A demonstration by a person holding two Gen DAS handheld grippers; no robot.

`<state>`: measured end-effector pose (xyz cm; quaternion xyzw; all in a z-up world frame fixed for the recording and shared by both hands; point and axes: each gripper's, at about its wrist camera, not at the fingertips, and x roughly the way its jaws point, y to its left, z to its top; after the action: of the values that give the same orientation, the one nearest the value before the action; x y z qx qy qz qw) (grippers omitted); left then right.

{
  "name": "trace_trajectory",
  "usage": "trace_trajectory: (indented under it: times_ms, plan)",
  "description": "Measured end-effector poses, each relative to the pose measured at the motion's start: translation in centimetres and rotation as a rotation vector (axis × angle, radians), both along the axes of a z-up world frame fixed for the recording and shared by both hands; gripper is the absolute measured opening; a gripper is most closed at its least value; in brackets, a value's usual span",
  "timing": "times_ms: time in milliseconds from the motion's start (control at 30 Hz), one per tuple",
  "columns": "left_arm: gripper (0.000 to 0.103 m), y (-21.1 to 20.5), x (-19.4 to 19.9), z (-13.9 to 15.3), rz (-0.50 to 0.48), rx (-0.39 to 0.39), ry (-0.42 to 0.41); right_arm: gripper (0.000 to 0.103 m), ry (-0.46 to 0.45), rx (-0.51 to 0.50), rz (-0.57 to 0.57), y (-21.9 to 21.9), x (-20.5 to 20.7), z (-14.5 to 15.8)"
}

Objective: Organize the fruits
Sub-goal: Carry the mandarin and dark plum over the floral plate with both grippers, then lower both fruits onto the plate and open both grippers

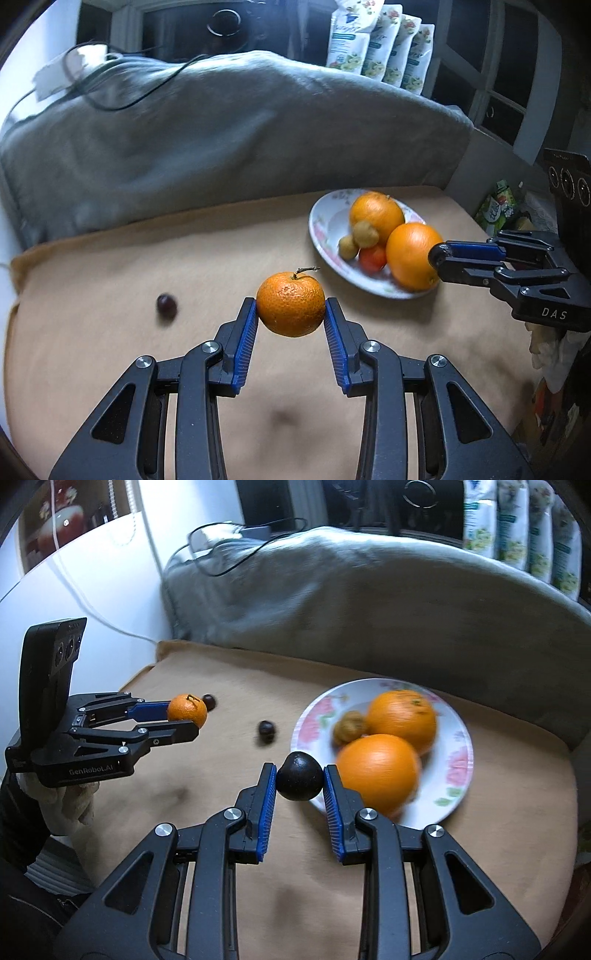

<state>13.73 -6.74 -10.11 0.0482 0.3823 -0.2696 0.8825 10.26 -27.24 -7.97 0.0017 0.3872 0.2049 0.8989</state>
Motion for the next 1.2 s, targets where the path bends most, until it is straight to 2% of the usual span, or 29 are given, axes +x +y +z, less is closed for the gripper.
trace_trajectory:
  times_ms: [467, 1200]
  plan:
    - [0.035, -4.3, 4.8, -0.1, -0.059, 0.012, 0.006, 0.027, 0.011, -0.016, -0.085, -5.3, 2.7, -0.8]
    - [0.035, -8.8, 8.7, -0.8, -0.129, 0.024, 0.050, 0.027, 0.072, 0.034, -0.119, -8.3, 6.0, -3.4]
